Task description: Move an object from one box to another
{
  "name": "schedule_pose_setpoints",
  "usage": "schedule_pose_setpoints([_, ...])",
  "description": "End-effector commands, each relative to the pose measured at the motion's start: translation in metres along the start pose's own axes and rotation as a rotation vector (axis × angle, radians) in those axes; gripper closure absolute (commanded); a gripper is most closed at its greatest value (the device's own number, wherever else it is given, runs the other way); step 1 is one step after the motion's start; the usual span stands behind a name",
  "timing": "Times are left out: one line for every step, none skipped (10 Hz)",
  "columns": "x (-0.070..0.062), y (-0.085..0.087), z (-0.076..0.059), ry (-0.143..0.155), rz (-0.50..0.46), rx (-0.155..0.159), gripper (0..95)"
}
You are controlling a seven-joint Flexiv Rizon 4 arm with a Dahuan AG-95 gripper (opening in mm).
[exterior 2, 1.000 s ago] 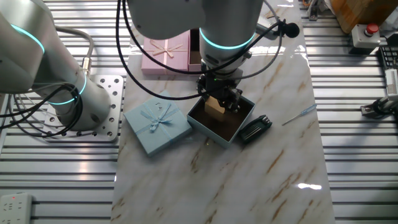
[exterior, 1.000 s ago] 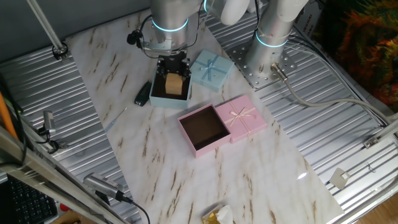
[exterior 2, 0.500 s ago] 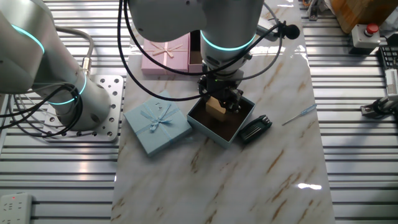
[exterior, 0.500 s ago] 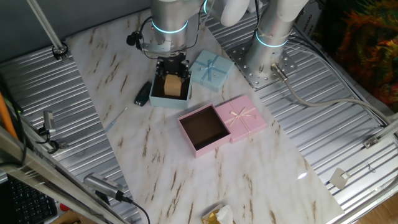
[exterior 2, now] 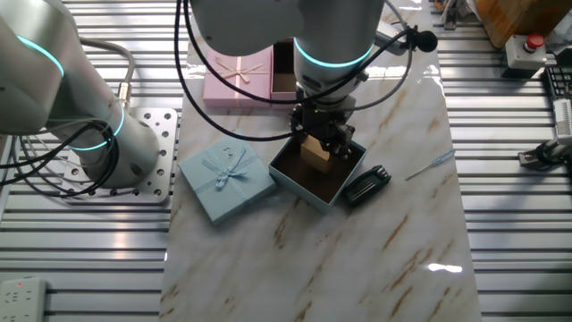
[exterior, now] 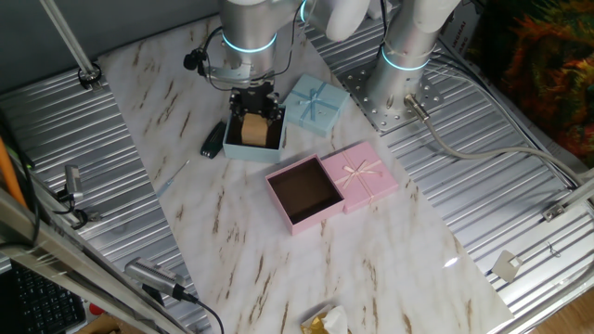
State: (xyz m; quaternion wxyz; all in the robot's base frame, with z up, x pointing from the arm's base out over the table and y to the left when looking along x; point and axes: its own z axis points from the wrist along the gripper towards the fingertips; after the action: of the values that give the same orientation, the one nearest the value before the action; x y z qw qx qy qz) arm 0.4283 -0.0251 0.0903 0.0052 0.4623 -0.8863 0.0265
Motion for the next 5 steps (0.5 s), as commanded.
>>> schedule_pose_setpoints([-0.0012, -0.0010, -0.0008, 0.001, 0.004, 0.000, 95.0])
schedule_pose_setpoints([-0.0025, -0.0021, -0.0016, 0.001, 0.007, 0.001, 95.0])
schedule_pose_setpoints([-0.0040, -0.0040, -0.0033, 0.001, 0.010, 0.001, 95.0])
schedule_pose_setpoints([-0.0042, -0.0053, -0.0046, -0.001, 0.013, -0.001, 95.0])
schedule_pose_setpoints([-0.0043, -0.0060, -0.0054, 0.000, 0.014, -0.001, 95.0])
